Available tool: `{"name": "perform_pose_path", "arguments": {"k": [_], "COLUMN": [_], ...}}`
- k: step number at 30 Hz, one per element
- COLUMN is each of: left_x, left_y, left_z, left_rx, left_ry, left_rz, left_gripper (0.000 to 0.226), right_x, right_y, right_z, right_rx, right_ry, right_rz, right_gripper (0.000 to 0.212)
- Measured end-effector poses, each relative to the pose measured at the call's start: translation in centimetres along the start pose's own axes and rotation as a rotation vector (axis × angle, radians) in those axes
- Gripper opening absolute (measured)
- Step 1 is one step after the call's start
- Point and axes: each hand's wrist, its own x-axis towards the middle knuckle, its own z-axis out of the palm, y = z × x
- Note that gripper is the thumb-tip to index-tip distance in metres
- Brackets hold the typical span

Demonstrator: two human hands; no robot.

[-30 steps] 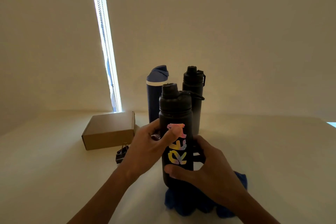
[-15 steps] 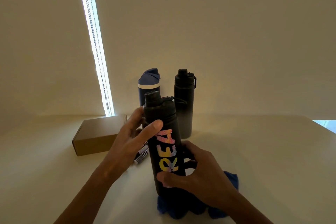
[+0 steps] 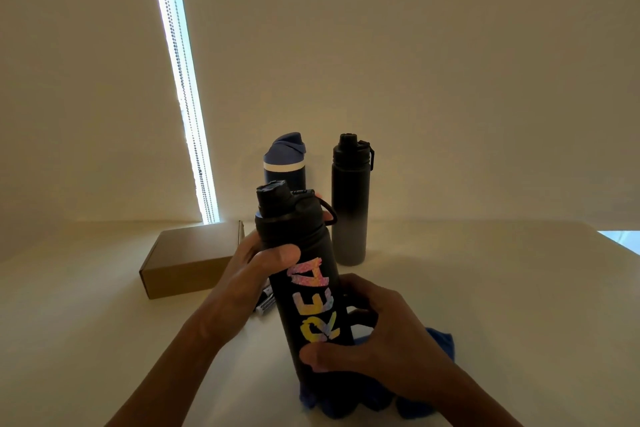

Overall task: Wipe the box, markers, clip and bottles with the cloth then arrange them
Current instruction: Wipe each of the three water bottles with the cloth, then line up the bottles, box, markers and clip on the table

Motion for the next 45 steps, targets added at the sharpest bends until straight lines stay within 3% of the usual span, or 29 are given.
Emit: {"name": "perform_pose_path", "arguments": {"k": [6, 13, 18, 22, 25, 33, 37, 39, 43, 45], "left_x": [0.5, 0.6, 1.0, 1.1, 0.5, 1.4, 2.3, 2.7, 2.6, 2.5], "left_y": [-0.2, -0.2, 0.0, -1.0, -1.7, -4.3, -7.0, -7.6, -7.1, -7.4], "left_z": [0.3, 0.5, 0.3, 0.0, 0.0, -0.3, -2.1, -2.5, -2.0, -2.1], "left_rx": [0.035, -0.101, 0.079, 0.222, 0.292, 0.632, 0.732, 0.852, 0.95, 0.931], "left_ry": [-0.023, -0.034, -0.137, -0.147, -0.117, -0.008, -0.05, 0.004, 0.066, 0.031], "left_rz": [0.028, 0.056, 0.071, 0.087, 0.065, 0.205, 0.139, 0.095, 0.219, 0.187], "left_gripper": [0.069, 0.079, 0.07, 0.038, 0.033, 0.021, 0.043, 0.022, 0.018, 0.024], "right_x": [0.0, 0.5, 0.9, 1.5, 1.9, 3.8, 5.1, 5.6, 6.3, 6.5], "right_y": [0.6, 1.6, 2.3, 4.1, 6.0, 10.2, 11.7, 12.7, 14.1, 14.4], "right_z": [-0.3, -0.8, -2.9, -5.8, -8.1, -10.3, -10.8, -11.1, -11.7, -11.9], "right_rx": [0.054, 0.076, 0.203, 0.241, 0.231, 0.224, 0.244, 0.239, 0.247, 0.244], "right_ry": [0.028, 0.046, 0.139, 0.282, 0.357, 0.478, 0.515, 0.539, 0.575, 0.579], "right_rz": [-0.007, 0.004, 0.024, 0.036, 0.078, 0.142, 0.147, 0.161, 0.16, 0.147], "right_gripper": [0.063, 0.068, 0.063, 0.06, 0.062, 0.069, 0.066, 0.069, 0.07, 0.07]}}
